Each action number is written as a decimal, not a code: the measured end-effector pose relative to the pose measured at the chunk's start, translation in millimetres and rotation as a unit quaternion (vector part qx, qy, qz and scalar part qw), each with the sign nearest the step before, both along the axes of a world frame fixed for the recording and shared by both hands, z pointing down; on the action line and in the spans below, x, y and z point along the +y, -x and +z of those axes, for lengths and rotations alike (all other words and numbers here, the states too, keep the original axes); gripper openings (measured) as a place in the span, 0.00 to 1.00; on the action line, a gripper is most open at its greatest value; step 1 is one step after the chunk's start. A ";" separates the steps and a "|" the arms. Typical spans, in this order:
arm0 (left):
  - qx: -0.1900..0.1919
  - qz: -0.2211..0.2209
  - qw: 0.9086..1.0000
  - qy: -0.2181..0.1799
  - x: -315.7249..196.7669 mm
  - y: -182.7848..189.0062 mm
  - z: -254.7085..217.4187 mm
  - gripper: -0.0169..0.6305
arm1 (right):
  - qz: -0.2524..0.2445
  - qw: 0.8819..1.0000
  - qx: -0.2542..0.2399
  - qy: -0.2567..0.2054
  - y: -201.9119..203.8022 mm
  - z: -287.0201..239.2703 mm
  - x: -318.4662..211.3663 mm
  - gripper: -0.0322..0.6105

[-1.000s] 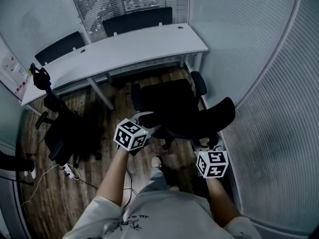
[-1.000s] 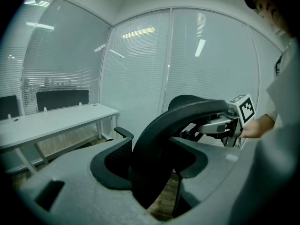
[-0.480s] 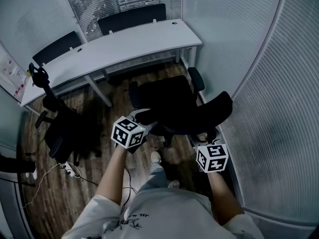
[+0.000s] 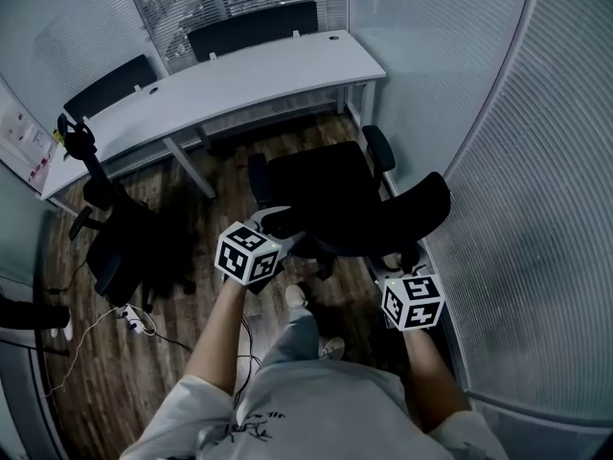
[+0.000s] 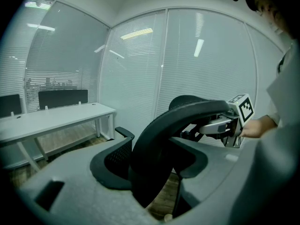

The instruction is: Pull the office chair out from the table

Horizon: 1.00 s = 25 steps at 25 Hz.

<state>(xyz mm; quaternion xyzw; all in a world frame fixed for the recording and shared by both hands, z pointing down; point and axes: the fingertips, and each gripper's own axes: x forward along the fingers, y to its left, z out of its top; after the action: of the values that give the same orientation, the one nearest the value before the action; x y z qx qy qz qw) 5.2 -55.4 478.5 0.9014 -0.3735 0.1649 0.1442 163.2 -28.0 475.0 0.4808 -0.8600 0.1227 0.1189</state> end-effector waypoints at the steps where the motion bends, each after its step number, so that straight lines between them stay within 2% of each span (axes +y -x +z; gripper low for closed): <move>1: 0.000 0.000 1.000 0.000 2.9 -0.9 -0.3 0.40 | 0.001 1.000 0.000 -0.001 -1.0 -0.5 2.8 0.49; 25: -0.008 0.012 1.000 0.006 53.5 -13.4 0.9 0.40 | 0.003 1.000 -0.004 -0.003 -12.4 1.0 55.5 0.49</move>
<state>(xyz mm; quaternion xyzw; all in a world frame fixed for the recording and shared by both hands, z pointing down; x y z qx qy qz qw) 18.5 -1.9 479.3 0.9036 -0.3628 0.1757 0.1447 175.6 27.4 476.0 0.4832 -0.8594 0.1223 0.1137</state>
